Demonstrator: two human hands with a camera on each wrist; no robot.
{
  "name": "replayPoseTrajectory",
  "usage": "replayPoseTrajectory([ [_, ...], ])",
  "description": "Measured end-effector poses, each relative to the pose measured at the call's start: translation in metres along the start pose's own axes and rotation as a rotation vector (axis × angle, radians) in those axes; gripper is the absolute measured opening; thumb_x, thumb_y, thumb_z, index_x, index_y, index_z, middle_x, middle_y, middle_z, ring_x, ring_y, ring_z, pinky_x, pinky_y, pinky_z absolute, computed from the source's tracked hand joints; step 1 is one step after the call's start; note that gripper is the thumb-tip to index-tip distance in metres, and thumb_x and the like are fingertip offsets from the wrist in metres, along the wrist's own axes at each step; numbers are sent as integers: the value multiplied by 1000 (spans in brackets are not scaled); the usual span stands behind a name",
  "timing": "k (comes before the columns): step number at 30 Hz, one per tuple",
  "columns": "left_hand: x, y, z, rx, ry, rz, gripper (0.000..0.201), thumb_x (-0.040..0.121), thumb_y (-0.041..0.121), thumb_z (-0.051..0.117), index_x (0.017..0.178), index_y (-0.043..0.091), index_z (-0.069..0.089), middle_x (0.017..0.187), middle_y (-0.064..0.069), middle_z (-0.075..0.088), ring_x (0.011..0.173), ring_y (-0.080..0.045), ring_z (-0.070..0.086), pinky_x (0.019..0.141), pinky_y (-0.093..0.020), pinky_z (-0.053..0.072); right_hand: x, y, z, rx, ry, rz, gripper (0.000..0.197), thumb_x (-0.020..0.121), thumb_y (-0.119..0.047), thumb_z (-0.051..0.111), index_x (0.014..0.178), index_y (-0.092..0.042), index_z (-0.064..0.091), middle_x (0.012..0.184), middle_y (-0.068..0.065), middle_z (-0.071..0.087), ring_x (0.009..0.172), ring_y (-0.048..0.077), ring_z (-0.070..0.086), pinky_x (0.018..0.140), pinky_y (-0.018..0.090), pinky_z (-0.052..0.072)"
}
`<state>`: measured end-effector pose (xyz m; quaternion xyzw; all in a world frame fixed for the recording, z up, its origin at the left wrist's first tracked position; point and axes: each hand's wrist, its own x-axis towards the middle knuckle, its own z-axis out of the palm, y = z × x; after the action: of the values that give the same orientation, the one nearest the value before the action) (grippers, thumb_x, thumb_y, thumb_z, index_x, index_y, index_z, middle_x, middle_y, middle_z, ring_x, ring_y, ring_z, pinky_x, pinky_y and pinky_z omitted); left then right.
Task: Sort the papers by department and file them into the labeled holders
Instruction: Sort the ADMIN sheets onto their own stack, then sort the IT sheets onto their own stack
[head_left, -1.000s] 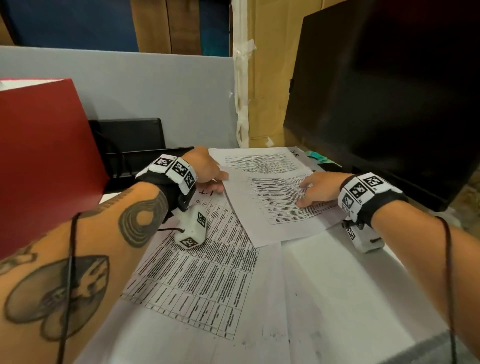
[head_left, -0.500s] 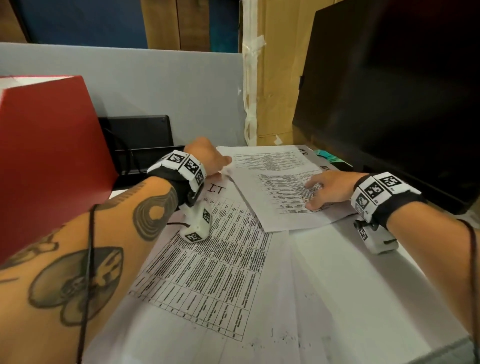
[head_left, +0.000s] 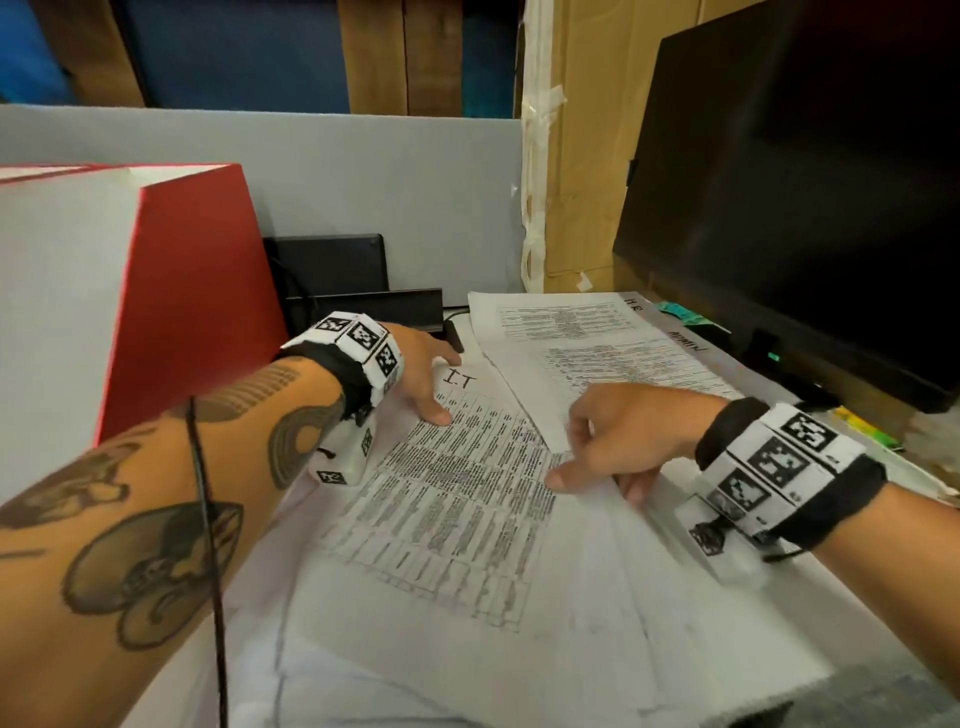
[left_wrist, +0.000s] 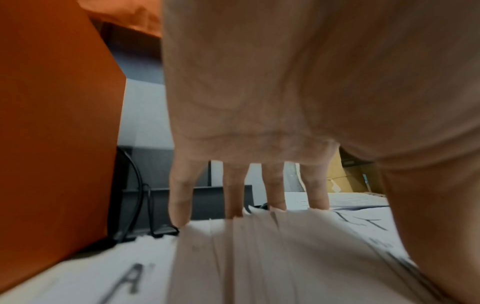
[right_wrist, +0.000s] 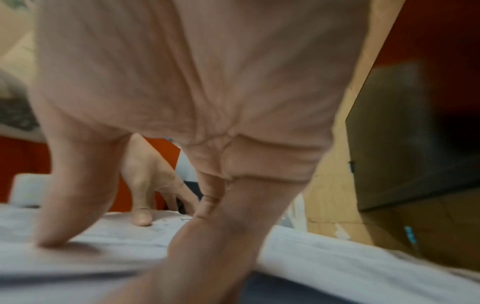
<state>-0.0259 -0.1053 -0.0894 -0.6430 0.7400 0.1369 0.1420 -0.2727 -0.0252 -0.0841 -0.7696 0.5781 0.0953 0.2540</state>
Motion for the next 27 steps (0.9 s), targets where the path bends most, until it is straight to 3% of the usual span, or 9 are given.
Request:
replayPoseTrajectory([
  [3,-13,-15,4,56,31,-65,94,80,47,84,157,30,32,160,0,39,142,-25,45,113,-38,37,-5,-16,8,-103,28,-47,57,81,-58,78,106,-7,70,87,9,80,77,23,78,73,31,61],
  [7,-26,-31,6,96,25,-164,95,82,46,82,158,28,29,161,-1,37,144,-25,42,116,-40,35,-1,-37,20,-146,87,-108,48,82,-54,78,99,-10,71,85,5,79,83,20,75,80,35,61],
  [11,-34,-33,6,113,99,-260,95,78,51,85,154,19,38,152,-4,48,136,-27,51,109,-39,43,8,-49,20,-148,65,-107,43,83,-50,80,101,-14,66,84,3,79,74,17,77,78,33,62],
  [14,-34,-35,4,40,234,-290,79,68,42,94,134,17,59,127,-3,65,114,-26,64,97,-41,55,11,-45,15,-65,58,-95,43,83,-43,82,106,-11,66,85,5,80,74,21,79,81,36,64],
  [18,-32,-34,-6,-87,453,-315,46,78,24,88,119,15,69,113,-10,69,98,-30,68,81,-39,59,12,-38,13,-7,57,-120,41,84,-37,82,109,-10,64,86,8,80,79,24,79,82,36,65],
  [22,-37,-37,-18,-49,569,-338,43,86,29,78,124,13,65,118,-16,64,104,-40,66,81,-43,55,13,-38,9,43,45,-156,37,85,-32,84,109,-12,64,85,4,78,77,21,79,79,31,64],
  [25,-48,-38,-31,42,686,-358,38,94,25,67,128,8,61,122,-18,62,109,-43,64,80,-45,50,11,-43,1,32,-9,-156,36,87,-31,82,109,-9,64,81,9,79,76,25,79,78,36,65],
  [27,-61,-36,-42,64,743,-381,38,92,26,72,125,8,63,118,-18,63,108,-43,64,80,-46,51,9,-47,-7,-14,-2,-167,31,89,-32,79,105,-8,67,76,9,79,69,25,78,71,37,63],
])
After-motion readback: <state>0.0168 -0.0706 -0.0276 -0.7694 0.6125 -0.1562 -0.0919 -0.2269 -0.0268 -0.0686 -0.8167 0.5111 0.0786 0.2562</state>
